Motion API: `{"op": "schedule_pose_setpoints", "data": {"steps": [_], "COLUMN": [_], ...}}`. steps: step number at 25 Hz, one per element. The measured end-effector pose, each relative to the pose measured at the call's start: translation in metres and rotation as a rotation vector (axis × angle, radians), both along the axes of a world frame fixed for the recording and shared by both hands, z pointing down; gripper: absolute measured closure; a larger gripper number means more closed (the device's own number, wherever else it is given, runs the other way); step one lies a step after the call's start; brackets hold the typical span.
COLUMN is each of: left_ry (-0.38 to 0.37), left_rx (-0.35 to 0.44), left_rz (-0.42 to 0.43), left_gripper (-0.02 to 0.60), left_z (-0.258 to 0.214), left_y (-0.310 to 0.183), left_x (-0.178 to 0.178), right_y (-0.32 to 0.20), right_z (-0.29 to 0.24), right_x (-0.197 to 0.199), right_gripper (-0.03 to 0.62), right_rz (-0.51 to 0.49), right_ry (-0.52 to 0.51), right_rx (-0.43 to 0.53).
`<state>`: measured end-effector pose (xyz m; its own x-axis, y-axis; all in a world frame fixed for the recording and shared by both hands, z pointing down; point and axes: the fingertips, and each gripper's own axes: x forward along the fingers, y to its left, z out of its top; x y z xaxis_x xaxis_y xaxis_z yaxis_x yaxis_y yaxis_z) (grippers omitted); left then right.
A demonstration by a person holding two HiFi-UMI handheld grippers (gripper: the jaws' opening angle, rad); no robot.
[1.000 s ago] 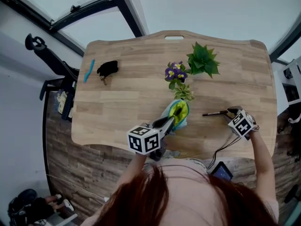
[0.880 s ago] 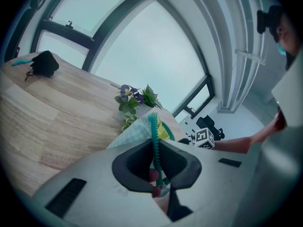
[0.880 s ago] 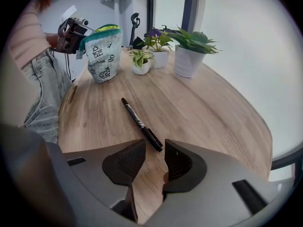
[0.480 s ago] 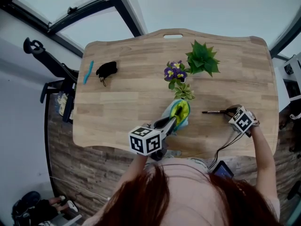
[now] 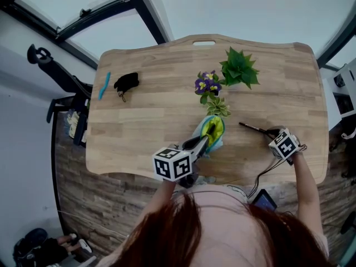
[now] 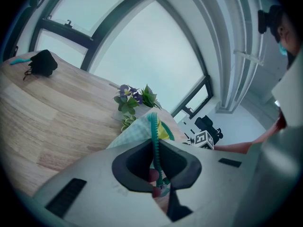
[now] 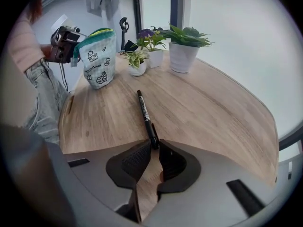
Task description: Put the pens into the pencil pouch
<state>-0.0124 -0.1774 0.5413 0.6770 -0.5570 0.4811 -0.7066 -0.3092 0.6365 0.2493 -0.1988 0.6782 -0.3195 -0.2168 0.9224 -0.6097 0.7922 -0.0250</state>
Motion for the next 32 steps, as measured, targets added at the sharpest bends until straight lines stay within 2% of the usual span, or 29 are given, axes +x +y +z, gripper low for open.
{"op": "schedule_pose_setpoints", "data": {"steps": [15,25,32], "left_ry": [0.031,0.035,0.010], "left_rx": [0.005,0.013,0.035], "left_rz": [-0.014,-0.024,-0.002], "left_gripper": [0.563,0.563,0.563], "left_z": [-0.001,-0.001,-0.002], "left_y": [0.003,0.005,0.006], "left_x": [-0.006,-0.012,-0.011], "right_y": [0.013,0.011,0.013], "right_z": [-0.030,-0.071,-0.103], "right_x": [-0.002,-0.019,-0.036], "right_gripper": [0.548,0.551,0.549], "right_rz": [0.205,0.248,0.217], "right_ry": [-0.087,-0.162,-0.191], "right_rx": [0.136,0.236,0.278]}}
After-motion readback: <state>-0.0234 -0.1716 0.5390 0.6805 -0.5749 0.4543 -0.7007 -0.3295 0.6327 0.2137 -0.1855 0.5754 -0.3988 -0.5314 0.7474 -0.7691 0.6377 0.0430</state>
